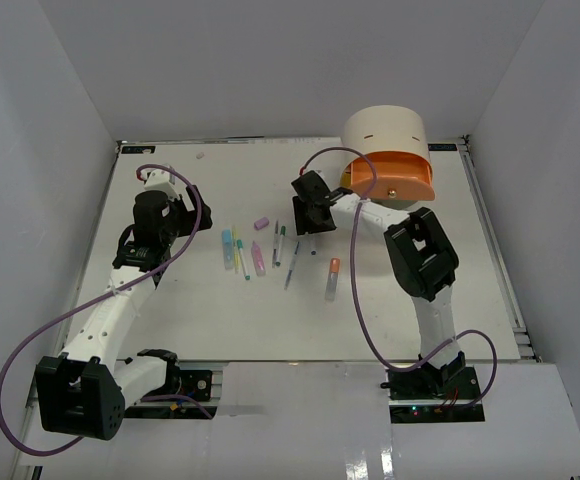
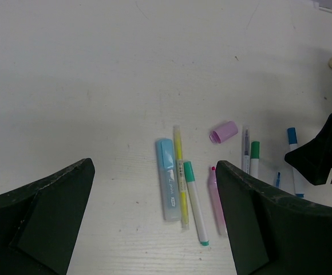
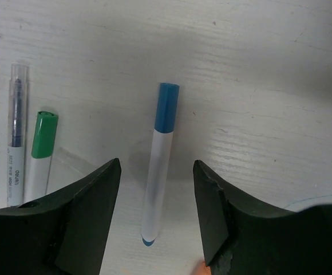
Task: Sort the stationery into containers
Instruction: Pick up the pen from the center of the board, then place the pen in the drawer.
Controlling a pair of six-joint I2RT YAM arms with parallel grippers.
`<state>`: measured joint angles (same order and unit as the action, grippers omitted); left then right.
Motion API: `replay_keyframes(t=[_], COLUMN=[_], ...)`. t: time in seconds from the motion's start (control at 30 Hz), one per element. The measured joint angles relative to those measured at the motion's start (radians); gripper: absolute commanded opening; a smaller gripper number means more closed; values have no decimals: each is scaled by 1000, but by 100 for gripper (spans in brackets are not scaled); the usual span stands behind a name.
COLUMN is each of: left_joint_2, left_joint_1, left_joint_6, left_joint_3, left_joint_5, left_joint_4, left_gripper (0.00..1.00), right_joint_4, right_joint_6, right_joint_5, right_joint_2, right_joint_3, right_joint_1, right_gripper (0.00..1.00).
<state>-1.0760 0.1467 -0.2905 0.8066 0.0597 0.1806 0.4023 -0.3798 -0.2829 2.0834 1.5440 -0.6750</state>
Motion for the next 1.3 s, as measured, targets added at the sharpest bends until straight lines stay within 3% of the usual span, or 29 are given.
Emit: replay_keyframes(t=[0.37,0.6,0.93,1.1,1.3], left_joint_2=[0,7,21,29,29], left_joint_1=[0,0,0,0,0], left_joint_6=[-6,-6,-6,-6,-6], left_joint_3=[0,0,0,0,0], left_joint_5=[-3,-5,-4,-4,-1], left_joint_4=[0,0,2,3,7], left_gripper=[98,98,98,98,98], right_joint_4=[0,0,15,4,-32], right_joint_6=[-14,-14,106,315,684], right_joint_5=[-5,-10,50,136,184], right_joint_2=[32,32,-61,-302,-539], right_joint_3=[2,2,0,11,47], right_joint_1=[2,7,3,-3,5], right_gripper=[41,8,8,8,8])
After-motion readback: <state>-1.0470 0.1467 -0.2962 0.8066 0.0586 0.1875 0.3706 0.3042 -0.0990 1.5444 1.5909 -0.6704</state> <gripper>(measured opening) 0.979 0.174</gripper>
